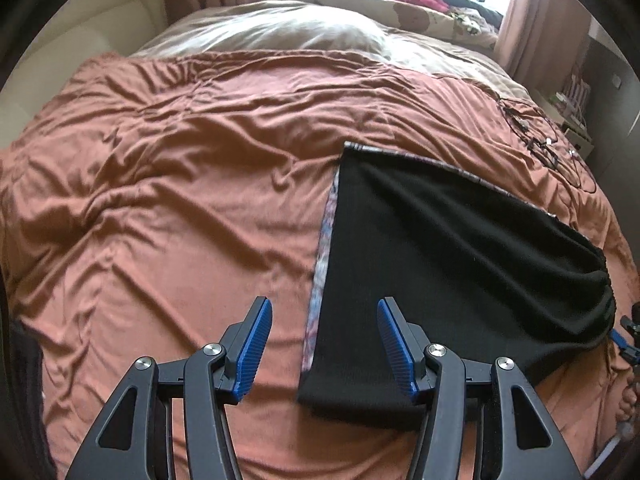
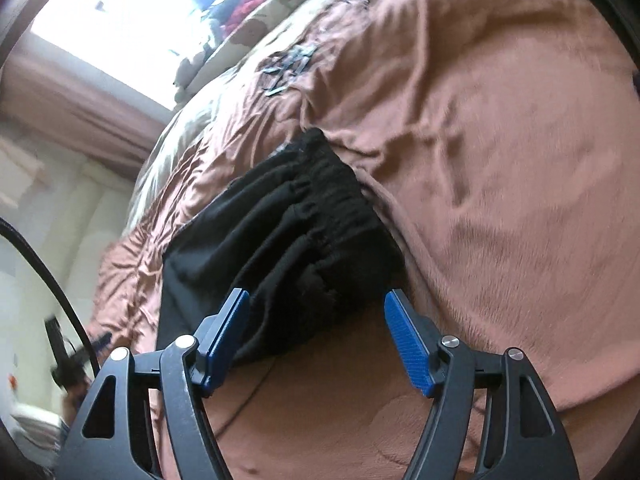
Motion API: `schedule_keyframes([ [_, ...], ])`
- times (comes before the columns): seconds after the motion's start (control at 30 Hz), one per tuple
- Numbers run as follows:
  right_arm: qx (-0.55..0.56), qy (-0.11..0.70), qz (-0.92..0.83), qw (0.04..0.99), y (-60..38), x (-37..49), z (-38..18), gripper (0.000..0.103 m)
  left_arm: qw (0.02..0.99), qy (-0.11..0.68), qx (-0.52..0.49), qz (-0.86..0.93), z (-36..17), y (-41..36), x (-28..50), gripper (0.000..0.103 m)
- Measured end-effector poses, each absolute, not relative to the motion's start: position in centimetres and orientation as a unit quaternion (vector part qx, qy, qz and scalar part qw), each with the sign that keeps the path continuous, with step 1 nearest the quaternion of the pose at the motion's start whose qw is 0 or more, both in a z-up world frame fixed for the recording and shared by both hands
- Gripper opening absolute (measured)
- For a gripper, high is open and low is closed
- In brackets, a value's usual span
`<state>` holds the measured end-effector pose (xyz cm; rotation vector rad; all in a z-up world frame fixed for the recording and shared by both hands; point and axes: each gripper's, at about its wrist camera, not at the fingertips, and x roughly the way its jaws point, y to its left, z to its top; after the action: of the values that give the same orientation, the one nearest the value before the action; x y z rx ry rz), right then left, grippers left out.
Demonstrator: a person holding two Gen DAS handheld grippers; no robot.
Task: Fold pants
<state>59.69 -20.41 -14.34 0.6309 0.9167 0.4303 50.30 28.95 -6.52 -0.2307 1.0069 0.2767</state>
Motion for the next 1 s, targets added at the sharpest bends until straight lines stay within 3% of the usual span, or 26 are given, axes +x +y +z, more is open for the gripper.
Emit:
schedule_keyframes([
  [0.53,0.349,0.425,0.194,0.812,-19.9,62.2,-17.5,0.073,0.845,0.488,-0.162,0.150,-10.8,29.0,45.6,0.057],
  [0.67,0.312,0.427,0.182,0.829,-18.3,62.0,-16.9,0.072,0.843,0.488,-0.169,0.148,-11.6,28.4,45.4,0.057],
  [0.83,0.282,0.432,0.161,0.841,-17.7,62.4,-16.3,0.051,0.840,0.497,-0.168,0.140,-12.8,27.7,45.6,0.057],
  [0.9,0.270,0.433,0.162,0.844,-17.6,62.4,-16.0,0.034,0.838,0.500,-0.169,0.138,-13.2,27.7,45.7,0.057],
  [1.0,0.265,0.428,0.167,0.848,-17.8,62.2,-15.5,0.023,0.836,0.500,-0.183,0.133,-13.7,27.9,45.7,0.057],
])
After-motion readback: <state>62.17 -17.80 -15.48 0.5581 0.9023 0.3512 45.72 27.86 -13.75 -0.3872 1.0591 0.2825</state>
